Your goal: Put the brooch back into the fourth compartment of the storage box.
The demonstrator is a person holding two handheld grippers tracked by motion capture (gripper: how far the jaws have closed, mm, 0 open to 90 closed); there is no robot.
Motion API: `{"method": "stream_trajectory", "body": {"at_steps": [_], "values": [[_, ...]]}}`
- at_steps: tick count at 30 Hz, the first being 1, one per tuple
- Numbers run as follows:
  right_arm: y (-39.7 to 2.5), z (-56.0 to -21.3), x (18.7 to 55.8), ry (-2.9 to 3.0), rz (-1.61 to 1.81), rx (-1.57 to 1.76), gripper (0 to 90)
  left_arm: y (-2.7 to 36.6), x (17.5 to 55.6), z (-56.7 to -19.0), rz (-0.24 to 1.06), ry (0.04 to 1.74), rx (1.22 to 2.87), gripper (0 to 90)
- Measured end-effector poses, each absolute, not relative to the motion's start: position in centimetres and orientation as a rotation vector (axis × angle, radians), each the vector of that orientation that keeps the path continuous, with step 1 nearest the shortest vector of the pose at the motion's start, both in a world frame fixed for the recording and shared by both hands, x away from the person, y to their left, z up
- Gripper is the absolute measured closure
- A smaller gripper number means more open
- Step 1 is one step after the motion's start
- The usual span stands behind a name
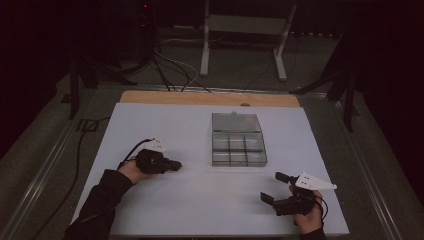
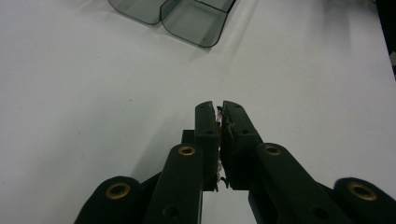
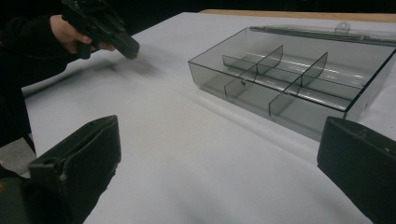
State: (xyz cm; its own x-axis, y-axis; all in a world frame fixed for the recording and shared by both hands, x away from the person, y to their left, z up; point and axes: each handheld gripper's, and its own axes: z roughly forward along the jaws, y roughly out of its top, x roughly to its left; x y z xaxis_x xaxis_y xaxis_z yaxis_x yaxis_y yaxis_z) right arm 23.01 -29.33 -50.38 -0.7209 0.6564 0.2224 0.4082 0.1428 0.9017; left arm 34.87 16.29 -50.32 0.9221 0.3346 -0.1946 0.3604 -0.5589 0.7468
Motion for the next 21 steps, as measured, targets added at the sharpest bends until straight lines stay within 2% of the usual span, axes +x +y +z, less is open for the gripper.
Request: {"method": "stream_trajectory", "body": {"at_steps": [21], "values": [[-29.4,-50.4,23.0,2.193,1.611,1.042,0.0,12.4,36.3,-49.6,-0.082,0.414,2.183,87.7]]}}
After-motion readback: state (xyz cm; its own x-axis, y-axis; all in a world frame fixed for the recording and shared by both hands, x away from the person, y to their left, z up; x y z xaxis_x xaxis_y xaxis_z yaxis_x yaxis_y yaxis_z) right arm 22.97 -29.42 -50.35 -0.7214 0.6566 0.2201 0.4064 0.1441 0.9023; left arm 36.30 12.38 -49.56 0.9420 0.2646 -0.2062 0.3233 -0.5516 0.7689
